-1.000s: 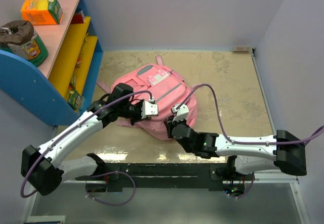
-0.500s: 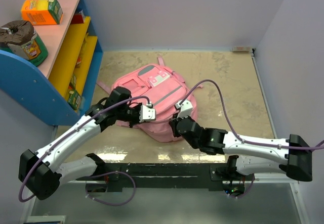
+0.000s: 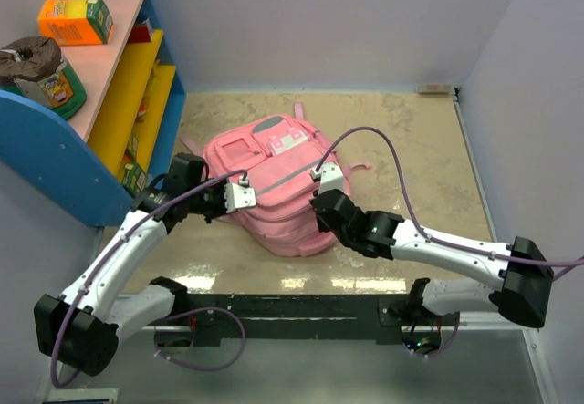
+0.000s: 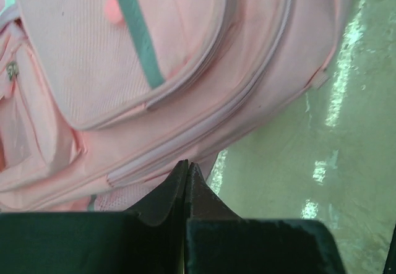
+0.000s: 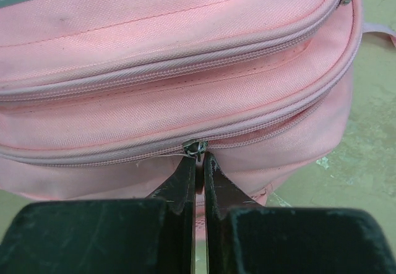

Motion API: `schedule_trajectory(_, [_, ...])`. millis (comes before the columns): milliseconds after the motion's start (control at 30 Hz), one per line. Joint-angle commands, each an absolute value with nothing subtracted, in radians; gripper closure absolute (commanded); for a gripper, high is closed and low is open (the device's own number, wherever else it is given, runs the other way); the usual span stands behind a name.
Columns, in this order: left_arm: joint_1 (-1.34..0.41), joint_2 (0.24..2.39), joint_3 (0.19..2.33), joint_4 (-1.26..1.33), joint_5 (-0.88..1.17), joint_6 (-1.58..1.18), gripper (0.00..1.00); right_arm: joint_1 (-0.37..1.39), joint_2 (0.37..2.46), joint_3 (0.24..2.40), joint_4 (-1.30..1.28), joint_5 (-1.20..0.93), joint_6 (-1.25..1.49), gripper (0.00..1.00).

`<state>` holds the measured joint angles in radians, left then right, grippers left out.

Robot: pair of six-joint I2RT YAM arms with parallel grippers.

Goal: Pack the student bag
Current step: Zip the student bag at the center of the board.

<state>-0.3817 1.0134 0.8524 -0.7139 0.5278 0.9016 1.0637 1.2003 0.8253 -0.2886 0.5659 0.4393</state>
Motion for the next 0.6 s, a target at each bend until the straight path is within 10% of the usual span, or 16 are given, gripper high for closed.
schedule_trajectory(0, [-0.278,1.020,0.856,-0.721,0.479,0.982,1.00,1.029,1.192,0.893,-0.324,0.644,0.406,1.00])
schedule_trajectory(233, [-0.149,1.089,0.943,-0.799,0.698,1.003,1.00,1.028,1.154,0.858,-0.255,0.499,0.408,1.00])
schedule_trajectory(567, [-0.693,1.116,1.060,-0.698,0.641,0.692,0.73,1.028,1.186,0.856,-0.179,0.406,0.425,1.00])
